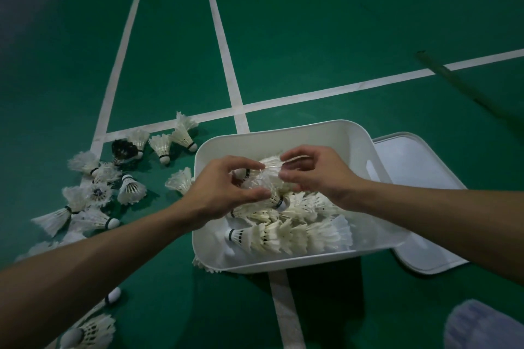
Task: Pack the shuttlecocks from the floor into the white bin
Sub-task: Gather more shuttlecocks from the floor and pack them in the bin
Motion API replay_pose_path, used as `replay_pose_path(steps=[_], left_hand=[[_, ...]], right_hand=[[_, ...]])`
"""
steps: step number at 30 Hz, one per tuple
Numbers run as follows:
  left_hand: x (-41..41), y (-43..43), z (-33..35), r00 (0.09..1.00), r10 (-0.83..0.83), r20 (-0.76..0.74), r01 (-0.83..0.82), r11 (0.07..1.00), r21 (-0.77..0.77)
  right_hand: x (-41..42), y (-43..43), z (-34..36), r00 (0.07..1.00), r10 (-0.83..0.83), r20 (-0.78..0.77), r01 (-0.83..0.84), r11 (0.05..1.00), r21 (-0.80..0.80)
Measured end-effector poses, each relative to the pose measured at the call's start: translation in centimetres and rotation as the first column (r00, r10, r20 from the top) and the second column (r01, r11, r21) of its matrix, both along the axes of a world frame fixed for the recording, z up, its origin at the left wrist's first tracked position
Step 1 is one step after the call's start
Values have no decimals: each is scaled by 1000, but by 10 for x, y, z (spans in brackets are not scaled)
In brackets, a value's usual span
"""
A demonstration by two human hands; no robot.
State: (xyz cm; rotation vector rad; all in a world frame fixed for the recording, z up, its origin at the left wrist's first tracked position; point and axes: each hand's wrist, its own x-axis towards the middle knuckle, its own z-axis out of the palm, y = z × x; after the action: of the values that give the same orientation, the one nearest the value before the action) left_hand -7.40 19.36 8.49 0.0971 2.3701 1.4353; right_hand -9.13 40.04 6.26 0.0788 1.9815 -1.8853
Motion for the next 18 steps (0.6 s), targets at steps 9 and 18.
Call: replay_pose_path(steps=[9, 18], left_hand=[[-2, 9, -7, 1000, -17, 7, 17, 999, 31], [-6, 0, -15, 999, 38, 25, -36, 998, -55]], right_hand=[[-4, -2, -2, 994, -65, -85, 75, 988, 133], [-29, 35, -23, 919, -179, -351, 339, 812, 475]])
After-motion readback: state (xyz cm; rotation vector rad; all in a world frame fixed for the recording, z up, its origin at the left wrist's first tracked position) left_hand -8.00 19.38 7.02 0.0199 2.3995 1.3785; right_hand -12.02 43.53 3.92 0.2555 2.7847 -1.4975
